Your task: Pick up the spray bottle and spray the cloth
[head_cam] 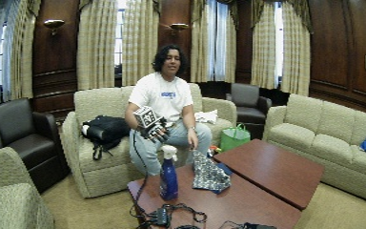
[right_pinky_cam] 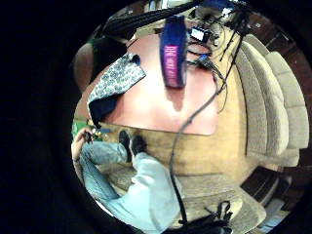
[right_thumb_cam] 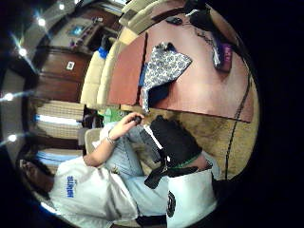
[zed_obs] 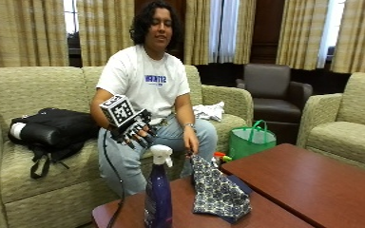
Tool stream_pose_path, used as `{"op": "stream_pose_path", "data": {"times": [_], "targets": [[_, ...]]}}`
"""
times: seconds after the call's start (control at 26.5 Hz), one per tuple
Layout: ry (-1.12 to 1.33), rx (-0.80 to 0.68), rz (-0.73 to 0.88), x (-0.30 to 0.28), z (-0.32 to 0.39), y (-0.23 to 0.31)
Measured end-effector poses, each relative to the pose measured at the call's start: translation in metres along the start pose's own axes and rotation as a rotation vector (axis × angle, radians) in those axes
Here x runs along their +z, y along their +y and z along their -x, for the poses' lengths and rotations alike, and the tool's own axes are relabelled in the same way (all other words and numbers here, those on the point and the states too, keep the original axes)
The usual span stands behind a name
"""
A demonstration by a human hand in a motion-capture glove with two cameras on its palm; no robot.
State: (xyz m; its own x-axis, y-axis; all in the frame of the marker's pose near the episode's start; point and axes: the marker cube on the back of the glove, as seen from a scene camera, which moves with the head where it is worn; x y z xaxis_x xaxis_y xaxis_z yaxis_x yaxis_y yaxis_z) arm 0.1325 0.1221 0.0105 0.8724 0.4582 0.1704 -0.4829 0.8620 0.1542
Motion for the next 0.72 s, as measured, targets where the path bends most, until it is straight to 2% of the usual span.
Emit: {"op": "stream_pose_path", "data": {"times": [0.26,0.72], "targets": [[-0.251,0.122,-0.059,-0.008,-0.042,-0.046],[-0.548,0.219,-0.21,0.009,-0.084,-0.116]]}}
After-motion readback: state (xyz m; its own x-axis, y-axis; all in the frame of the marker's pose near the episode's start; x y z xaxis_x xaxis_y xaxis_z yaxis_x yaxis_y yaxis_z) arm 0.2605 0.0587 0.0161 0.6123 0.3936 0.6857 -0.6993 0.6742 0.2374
